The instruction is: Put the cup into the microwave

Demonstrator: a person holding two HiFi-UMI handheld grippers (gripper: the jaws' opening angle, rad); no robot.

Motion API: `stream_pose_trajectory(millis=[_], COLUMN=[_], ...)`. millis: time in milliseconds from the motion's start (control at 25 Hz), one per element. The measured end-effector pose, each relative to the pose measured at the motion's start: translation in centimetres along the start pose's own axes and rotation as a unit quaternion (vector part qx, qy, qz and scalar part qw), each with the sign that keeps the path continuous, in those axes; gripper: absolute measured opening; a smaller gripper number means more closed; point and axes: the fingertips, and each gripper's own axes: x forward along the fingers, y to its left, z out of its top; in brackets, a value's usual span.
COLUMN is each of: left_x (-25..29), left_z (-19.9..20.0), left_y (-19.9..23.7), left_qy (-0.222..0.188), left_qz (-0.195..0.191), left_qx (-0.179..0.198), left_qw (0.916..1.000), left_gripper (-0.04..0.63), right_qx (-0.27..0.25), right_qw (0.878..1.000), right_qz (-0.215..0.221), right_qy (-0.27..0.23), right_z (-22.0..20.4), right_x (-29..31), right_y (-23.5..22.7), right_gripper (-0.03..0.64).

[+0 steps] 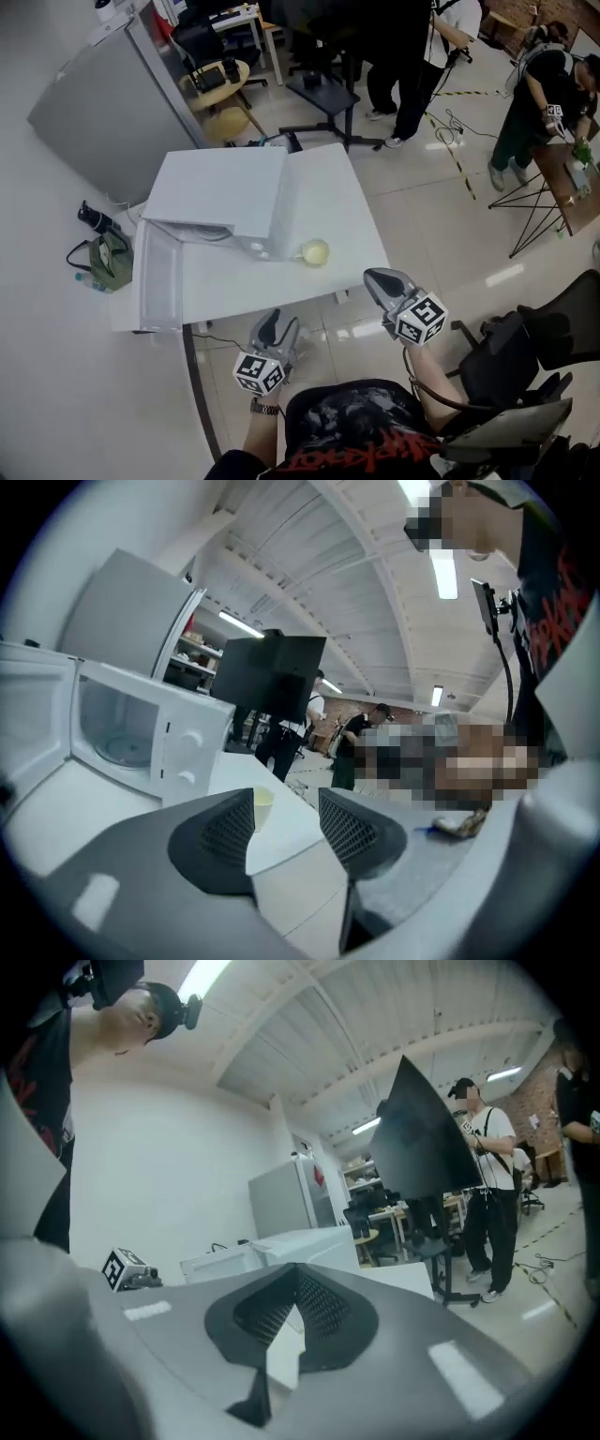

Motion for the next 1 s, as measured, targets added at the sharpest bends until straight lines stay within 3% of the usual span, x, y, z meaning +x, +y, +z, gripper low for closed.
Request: stream_pose_trajectory(millis=[120, 240, 440, 600, 720, 840, 1000], left_x=[-1.6, -2.2, -2.6, -4.3, -6.2, -8.2, -11.7], left_z=[0.4, -1.2, -2.9, -1.0, 0.0, 1.1, 1.5], left_y=[-8.9, -17.1, -27.8, -30.3, -29.7, -27.7, -24.7], left_qy=[-0.025, -0.031, -0.009, -0.011, -0.018, -0.039, -0.057], left_qz=[-0.005, -0.023, -0.067, -0.100, -0.099, -0.076, -0.051], left_qx=[-0.007, -0.031, -0.004, 0.037, 0.049, 0.041, 0.015], left_qw=[0.9996, 0.9988, 0.9977, 0.9943, 0.9937, 0.9955, 0.9969], left_gripper=[0.202, 0.195, 0.195, 0.195, 0.195, 0.195, 0.195], right_qx=[-0.005, -0.006, -0.005, -0.012, -0.017, -0.020, -0.045], right_qw=[0.999, 0.996, 0.997, 0.998, 0.999, 0.999, 0.999], right_qz=[0.034, 0.085, 0.071, 0.033, -0.002, -0.010, -0.003], right_qy=[-0.021, -0.019, -0.023, -0.044, -0.044, -0.032, -0.008], right_z=[0.7, 0.2, -1.0, 0.1, -0.2, -0.7, -0.8], right_x=[-8.6, -15.4, -22.4, -23.9, -23.8, -22.0, -18.6], right_y=[3.7, 7.5, 9.3, 9.3, 9.6, 10.3, 12.3], right_gripper=[0.002, 0.080, 0.081, 0.071, 0.100, 0.158, 0.158])
